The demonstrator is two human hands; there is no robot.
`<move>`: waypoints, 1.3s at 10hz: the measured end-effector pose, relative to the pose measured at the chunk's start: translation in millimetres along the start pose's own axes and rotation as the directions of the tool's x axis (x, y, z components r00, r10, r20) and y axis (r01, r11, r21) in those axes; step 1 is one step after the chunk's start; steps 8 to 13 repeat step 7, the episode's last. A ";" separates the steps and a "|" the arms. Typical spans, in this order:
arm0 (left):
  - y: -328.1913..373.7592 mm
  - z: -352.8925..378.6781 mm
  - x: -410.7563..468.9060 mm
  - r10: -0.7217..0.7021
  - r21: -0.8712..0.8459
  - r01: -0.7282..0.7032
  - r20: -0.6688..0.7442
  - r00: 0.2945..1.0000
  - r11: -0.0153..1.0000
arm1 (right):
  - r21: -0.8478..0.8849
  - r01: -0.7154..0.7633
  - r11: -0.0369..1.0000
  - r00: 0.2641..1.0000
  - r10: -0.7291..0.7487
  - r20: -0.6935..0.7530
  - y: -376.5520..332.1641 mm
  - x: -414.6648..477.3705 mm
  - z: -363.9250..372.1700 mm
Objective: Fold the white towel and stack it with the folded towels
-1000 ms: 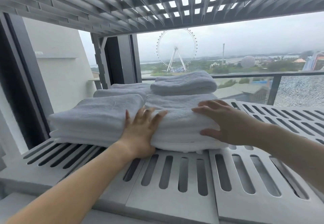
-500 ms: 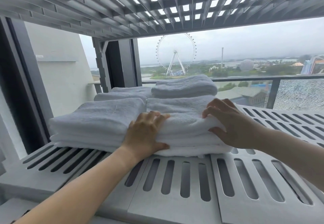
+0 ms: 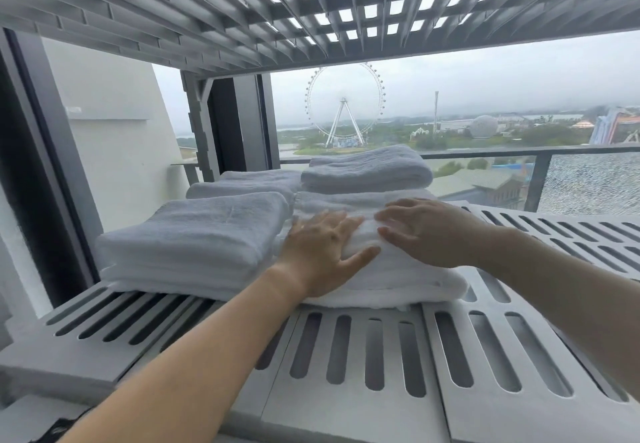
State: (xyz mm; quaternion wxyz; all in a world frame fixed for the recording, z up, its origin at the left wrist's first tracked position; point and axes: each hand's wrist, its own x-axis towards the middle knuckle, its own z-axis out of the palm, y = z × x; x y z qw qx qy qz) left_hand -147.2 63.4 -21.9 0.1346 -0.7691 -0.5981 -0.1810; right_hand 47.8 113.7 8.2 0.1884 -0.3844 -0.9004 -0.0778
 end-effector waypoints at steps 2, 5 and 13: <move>-10.1 15.6 -8.6 -0.040 0.008 0.040 0.016 0.999 0.999 | -0.094 0.010 0.995 0.996 -0.002 0.087 1.3 -5.8 27.3; -2.0 9.1 -20.7 -0.047 0.068 0.045 0.025 0.999 0.997 | -0.020 0.010 1.000 1.000 -0.010 -0.006 -0.8 -14.9 19.7; 9.7 -6.8 -51.8 -0.108 0.083 0.109 -0.015 0.994 0.991 | 0.127 -0.006 0.992 0.987 0.027 -0.160 -8.6 -44.8 -2.0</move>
